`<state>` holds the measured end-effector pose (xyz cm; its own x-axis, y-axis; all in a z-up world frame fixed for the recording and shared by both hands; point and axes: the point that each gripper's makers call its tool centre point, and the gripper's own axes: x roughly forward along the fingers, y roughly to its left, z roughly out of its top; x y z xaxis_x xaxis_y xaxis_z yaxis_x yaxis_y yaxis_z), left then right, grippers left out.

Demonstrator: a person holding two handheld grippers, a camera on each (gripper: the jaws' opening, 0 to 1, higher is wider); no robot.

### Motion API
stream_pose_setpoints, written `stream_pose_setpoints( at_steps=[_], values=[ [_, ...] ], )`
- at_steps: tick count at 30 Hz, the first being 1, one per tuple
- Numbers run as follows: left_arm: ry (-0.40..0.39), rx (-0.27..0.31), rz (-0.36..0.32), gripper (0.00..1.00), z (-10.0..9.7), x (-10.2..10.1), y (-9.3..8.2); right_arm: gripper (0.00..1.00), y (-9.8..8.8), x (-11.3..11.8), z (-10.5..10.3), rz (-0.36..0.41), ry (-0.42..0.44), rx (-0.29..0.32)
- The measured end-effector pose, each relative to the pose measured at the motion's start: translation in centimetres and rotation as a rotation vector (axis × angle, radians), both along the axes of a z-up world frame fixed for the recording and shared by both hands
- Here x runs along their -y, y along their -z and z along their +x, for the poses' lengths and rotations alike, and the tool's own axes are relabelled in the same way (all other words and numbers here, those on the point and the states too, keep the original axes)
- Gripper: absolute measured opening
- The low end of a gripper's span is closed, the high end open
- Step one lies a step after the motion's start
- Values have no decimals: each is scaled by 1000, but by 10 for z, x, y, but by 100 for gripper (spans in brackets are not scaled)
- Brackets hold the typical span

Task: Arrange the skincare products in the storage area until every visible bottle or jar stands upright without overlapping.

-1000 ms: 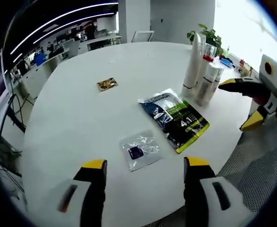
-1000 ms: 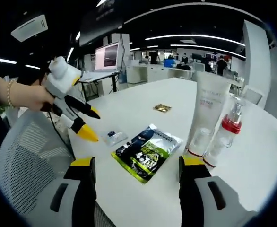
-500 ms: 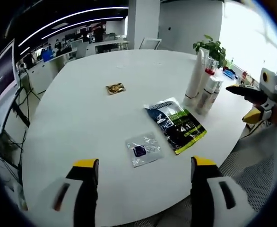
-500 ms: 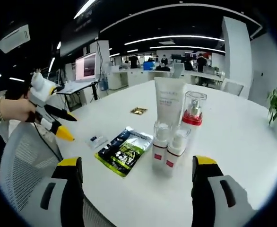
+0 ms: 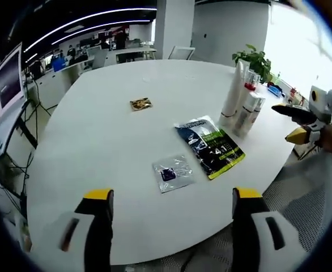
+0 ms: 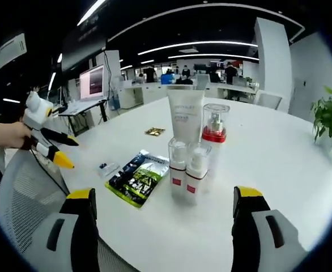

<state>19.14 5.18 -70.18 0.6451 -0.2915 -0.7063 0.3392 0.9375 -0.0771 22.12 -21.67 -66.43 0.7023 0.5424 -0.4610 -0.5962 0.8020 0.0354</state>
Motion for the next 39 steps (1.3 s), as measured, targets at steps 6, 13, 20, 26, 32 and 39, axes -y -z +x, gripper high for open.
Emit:
stream_pose_setpoints(
  at_steps=[6,13,20,26,32,39],
  values=[
    [-8,7,7,94,7,-1,-3,100,0,-2,-1,-1,-12,3],
    [8,-3,12,95,14,5,-3,100,1,0,1,-4,-6,3],
    [42,-12,24,97,31,12,-3,97,1,0,2,-29,-5,13],
    [59,-25,36,98,48,18,-2,98,4,3,2,-37,3,1],
    [75,-52,45,99,72,24,1,98,7,5,1,-46,10,-13],
    [122,-54,83,99,101,30,5,96,10,6,0,-45,10,-34]
  ],
)
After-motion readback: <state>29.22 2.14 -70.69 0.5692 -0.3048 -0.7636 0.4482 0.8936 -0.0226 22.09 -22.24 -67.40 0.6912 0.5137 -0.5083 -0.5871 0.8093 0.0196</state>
